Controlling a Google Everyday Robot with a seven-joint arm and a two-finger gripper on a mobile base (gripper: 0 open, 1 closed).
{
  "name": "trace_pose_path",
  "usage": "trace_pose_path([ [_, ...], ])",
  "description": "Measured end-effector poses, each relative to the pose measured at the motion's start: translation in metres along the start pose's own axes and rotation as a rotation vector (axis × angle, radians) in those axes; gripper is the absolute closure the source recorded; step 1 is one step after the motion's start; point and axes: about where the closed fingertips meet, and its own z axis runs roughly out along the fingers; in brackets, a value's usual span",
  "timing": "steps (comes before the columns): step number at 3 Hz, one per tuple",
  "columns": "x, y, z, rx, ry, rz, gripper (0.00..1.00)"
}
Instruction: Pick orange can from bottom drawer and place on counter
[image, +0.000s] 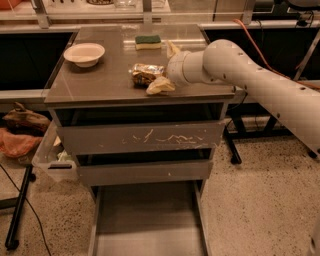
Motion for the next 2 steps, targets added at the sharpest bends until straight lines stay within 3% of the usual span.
trace_pose_path([
  [1, -0.027, -0.010, -0.054, 0.103, -0.012, 0.012, 0.00],
  [2, -0.071, -0.014, -0.148, 0.281, 0.007, 0.005, 0.00],
])
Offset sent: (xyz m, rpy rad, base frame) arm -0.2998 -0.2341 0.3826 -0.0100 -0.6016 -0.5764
